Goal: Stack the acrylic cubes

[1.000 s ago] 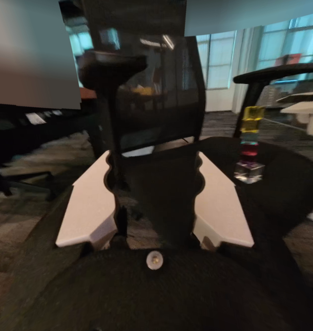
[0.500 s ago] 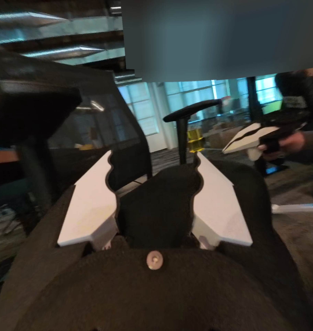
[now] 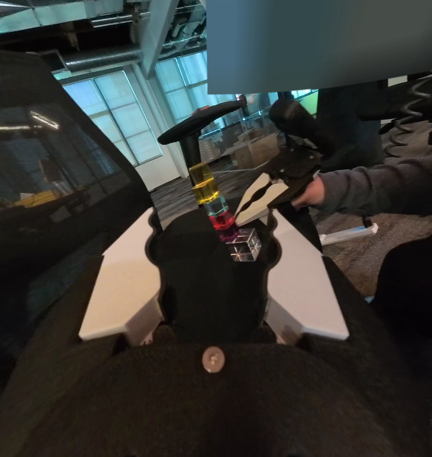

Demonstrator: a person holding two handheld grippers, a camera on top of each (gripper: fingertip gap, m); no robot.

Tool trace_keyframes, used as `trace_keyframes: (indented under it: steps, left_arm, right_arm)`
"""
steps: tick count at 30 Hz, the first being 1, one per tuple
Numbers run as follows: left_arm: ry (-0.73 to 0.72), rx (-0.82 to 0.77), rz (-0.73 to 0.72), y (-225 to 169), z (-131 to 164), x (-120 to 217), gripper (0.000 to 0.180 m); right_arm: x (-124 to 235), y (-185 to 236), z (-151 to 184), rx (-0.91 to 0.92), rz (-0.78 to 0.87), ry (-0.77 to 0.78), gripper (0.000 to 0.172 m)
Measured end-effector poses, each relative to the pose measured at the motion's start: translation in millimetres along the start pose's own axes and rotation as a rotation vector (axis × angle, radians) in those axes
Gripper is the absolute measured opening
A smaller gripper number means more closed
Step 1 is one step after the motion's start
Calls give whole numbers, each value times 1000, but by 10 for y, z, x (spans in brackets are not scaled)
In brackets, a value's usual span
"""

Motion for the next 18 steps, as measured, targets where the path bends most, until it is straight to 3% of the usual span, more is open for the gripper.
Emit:
trace_keyframes:
  steps: [3,8,12,15,18]
  left_arm:
    - [10,26,41,41,-18,-107,88]
    - [-6,-31,54,160,-258,-189,89]
    - [-31,-203,-42,144,-524,-176,89]
    - [19,-330,-90,-58,-831,-66,89]
    - [165,-399,-224,-528,-1076,285,90]
  right_arm:
    - [-33,-35,-38,-1,-13,19,0]
    - [272,-214,-160,25,51,-70,0]
    - [266,-414,-661,149,61,-192,0]
    - [396,-329,-1096,126,26,-287,0]
    - [930,118,-1089,46,42,-388,0]
Point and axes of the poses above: each gripper's, where its closed fingertips meet, x back along the fingers, z out of its underside, y = z × x across the jaws, the point moved 8 cm from there along x, back along the fingers, and after that the axes turned 11 degrees about z, right-handed, at the moved point
